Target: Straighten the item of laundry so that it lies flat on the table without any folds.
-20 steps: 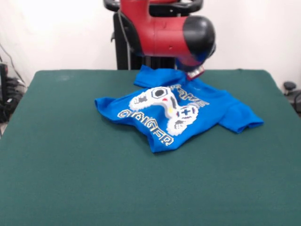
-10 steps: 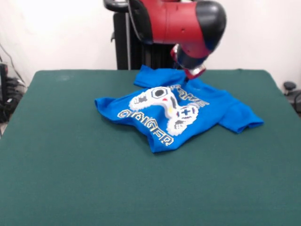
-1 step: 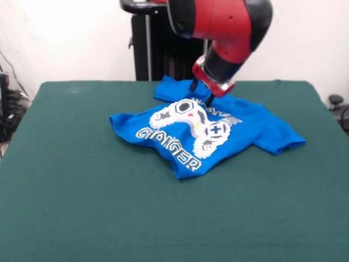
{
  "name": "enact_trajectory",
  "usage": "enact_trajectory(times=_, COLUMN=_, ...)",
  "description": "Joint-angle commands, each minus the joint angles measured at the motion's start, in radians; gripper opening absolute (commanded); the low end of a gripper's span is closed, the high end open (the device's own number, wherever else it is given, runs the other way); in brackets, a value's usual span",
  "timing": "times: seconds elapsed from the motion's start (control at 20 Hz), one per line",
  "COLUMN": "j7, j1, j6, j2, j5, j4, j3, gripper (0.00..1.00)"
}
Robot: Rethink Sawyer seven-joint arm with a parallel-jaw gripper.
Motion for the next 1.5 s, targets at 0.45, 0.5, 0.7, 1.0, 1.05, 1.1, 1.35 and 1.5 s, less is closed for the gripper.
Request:
enact_trajectory(times=0.45, j7=-0.014, j1=-0.092, j6=0.112, j2=0.031, j5=0.06, j4=-0.284, j3=0.044, gripper=1.0)
enact_trajectory(times=0.5, j7=-0.039, j1=-0.106, j6=0.155, j2=0.014, j5=0.069, j4=-0.277, j3=0.065, gripper=1.0)
enact_trajectory(times=0.7, j7=-0.141, j1=-0.203, j6=0.301, j2=-0.026, j5=0.127, j4=-0.242, j3=0.192, gripper=1.0)
enact_trajectory(times=1.0, j7=-0.045, j1=-0.278, j6=0.647, j2=-0.021, j5=0.301, j4=-0.2, j3=0.304, gripper=1.0)
enact_trajectory(times=1.05, j7=-0.04, j1=-0.288, j6=0.692, j2=-0.016, j5=0.316, j4=-0.188, j3=0.311, gripper=1.0)
enact_trajectory(times=1.1, j7=-0.044, j1=-0.294, j6=0.711, j2=-0.004, j5=0.318, j4=-0.183, j3=0.31, gripper=1.0)
enact_trajectory(times=1.35, j7=-0.127, j1=-0.335, j6=0.583, j2=0.116, j5=0.268, j4=-0.183, j3=0.308, gripper=1.0)
enact_trajectory(times=1.5, j7=-0.141, j1=-0.351, j6=0.553, j2=0.162, j5=0.25, j4=-0.212, j3=0.321, gripper=1.0)
